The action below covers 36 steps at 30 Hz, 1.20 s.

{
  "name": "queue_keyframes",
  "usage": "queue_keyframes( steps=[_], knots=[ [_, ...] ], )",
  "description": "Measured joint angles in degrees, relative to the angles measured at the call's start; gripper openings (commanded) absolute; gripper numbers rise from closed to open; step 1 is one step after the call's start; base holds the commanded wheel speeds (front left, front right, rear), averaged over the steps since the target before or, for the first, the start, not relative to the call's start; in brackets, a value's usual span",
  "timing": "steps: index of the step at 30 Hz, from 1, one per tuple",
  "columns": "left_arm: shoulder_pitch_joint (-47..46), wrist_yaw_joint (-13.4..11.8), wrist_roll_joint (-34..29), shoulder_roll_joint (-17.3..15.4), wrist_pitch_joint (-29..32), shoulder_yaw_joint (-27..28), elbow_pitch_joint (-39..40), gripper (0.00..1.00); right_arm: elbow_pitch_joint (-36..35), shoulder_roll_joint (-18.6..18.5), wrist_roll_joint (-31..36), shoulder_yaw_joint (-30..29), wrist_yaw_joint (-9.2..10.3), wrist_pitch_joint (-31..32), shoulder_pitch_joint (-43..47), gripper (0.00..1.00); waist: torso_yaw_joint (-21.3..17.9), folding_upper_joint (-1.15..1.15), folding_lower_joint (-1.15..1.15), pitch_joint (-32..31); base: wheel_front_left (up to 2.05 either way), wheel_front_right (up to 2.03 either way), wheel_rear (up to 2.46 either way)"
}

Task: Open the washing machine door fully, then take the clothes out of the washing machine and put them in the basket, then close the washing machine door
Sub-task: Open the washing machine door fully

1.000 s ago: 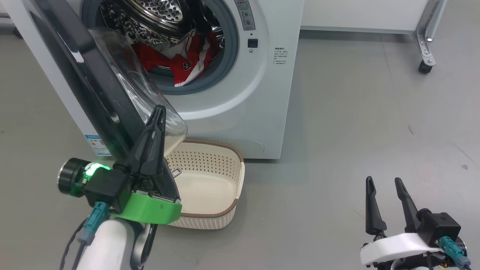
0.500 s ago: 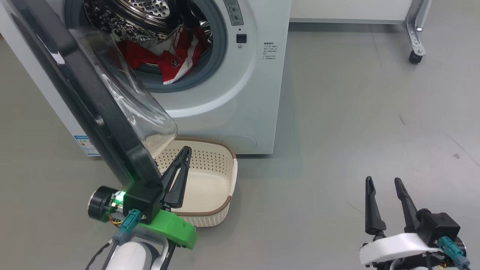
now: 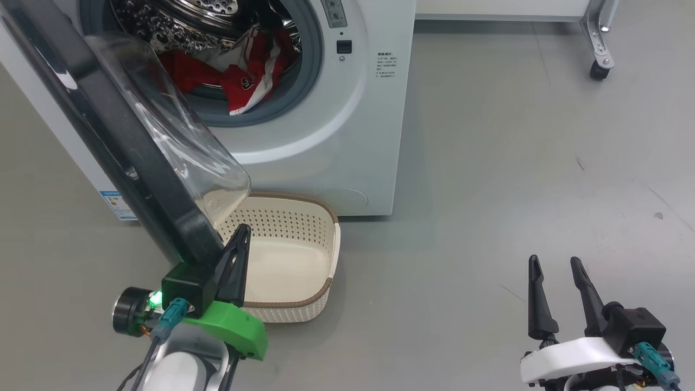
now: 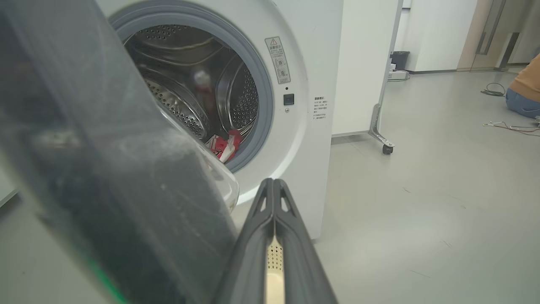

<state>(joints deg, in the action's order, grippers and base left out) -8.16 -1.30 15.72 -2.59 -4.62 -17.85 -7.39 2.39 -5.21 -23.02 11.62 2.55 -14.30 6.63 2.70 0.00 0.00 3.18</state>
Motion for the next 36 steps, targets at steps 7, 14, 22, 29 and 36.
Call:
queue_keyframes(
  steps=[7,14,22,29,36],
  knots=[
    [0.0,-0.3,0.4,0.2,-0.3,0.4,-1.5,0.0,0.4,0.3,0.4,-0.5,-0.13,0.0,0.0,1.0,0.1,0.0,0.0,0.7,0.0,0.0,0.0],
    [-0.4,-0.4,0.3,0.7,-1.3,-0.5,-2.9,0.0,0.3,0.3,0.5,-1.9,-0.12,0.0,0.0,1.0,1.9,0.0,0.0,1.2,0.0,0.0,0.0],
    [-1.0,-0.4,0.3,1.2,-2.1,-1.1,-4.5,0.0,0.4,0.5,0.5,-2.1,-0.74,0.0,0.0,1.0,5.9,0.0,0.0,1.3,0.0,0.0,0.0],
    [-1.0,-0.6,0.5,1.0,-3.2,-0.3,-6.0,0.0,0.7,0.6,0.6,-2.3,-0.99,0.0,0.0,1.0,10.2,0.0,0.0,1.2,0.0,0.0,0.0],
    [-1.0,-1.0,1.0,1.0,-4.1,0.5,-7.1,0.0,1.2,0.6,1.1,-2.2,-1.48,-0.1,0.0,1.0,14.6,0.0,0.0,1.0,0.0,0.0,0.0]
  ],
)
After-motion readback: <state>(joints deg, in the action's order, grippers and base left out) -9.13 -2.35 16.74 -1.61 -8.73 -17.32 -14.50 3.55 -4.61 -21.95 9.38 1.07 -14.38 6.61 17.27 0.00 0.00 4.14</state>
